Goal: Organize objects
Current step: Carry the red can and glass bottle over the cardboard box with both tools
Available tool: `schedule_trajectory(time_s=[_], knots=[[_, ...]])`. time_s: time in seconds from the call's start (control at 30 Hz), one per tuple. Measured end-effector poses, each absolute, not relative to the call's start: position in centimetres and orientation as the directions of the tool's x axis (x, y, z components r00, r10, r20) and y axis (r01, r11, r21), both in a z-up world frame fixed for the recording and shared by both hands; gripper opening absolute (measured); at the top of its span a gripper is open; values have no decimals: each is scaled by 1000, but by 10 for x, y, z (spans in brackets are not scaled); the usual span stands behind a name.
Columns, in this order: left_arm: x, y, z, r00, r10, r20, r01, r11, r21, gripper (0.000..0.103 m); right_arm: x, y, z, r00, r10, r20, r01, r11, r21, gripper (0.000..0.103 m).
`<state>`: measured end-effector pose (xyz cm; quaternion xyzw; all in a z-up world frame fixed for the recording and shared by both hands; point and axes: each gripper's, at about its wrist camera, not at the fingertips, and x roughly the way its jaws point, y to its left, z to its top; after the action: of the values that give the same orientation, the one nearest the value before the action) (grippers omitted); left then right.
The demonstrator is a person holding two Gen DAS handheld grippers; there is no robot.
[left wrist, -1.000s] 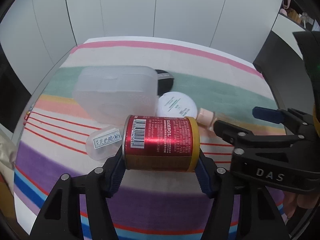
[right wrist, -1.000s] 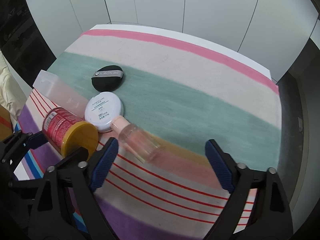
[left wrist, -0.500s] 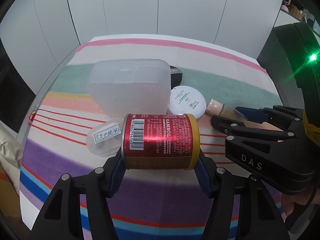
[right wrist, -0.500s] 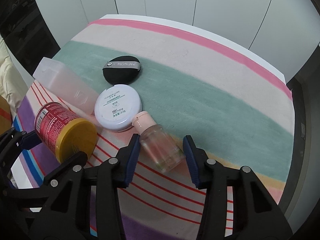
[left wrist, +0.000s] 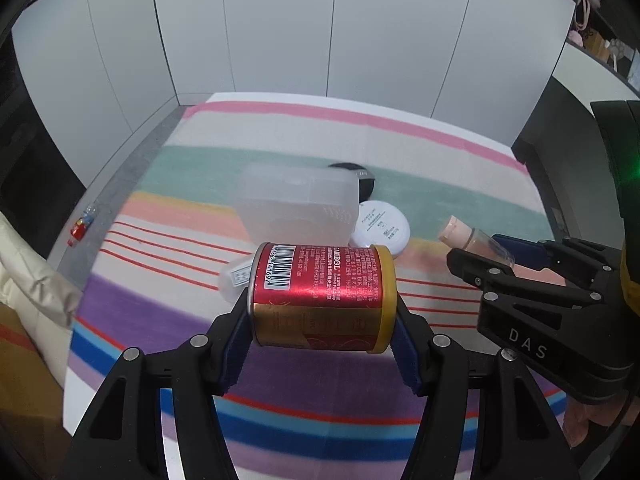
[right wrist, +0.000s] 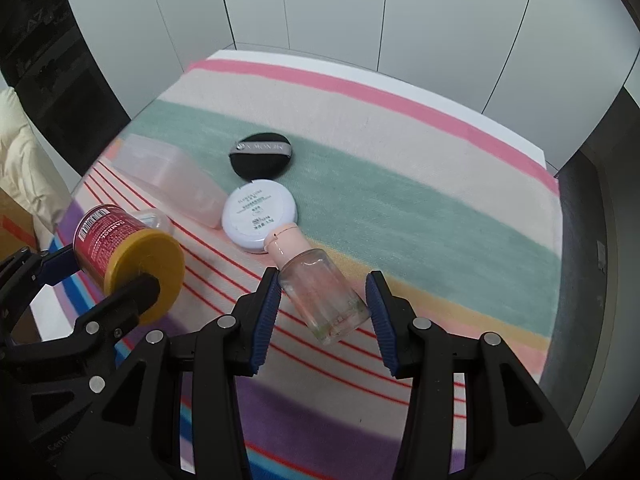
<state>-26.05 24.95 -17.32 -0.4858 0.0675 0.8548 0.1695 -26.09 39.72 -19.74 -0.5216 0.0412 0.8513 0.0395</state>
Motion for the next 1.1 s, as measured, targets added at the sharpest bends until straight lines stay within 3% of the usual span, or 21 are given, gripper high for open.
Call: schedule_trajectory(time_s=[0.63, 1.1], knots=[[-219, 226, -58, -534, 261, -804, -358, -931, -64, 62, -199, 382, -80, -510, 70, -857, -197, -980, 37, 46], [-159, 182, -19, -546, 295, -784, -367, -926, -93, 62, -118, 349, -33, -541, 108, -834, -241, -970, 30, 46]])
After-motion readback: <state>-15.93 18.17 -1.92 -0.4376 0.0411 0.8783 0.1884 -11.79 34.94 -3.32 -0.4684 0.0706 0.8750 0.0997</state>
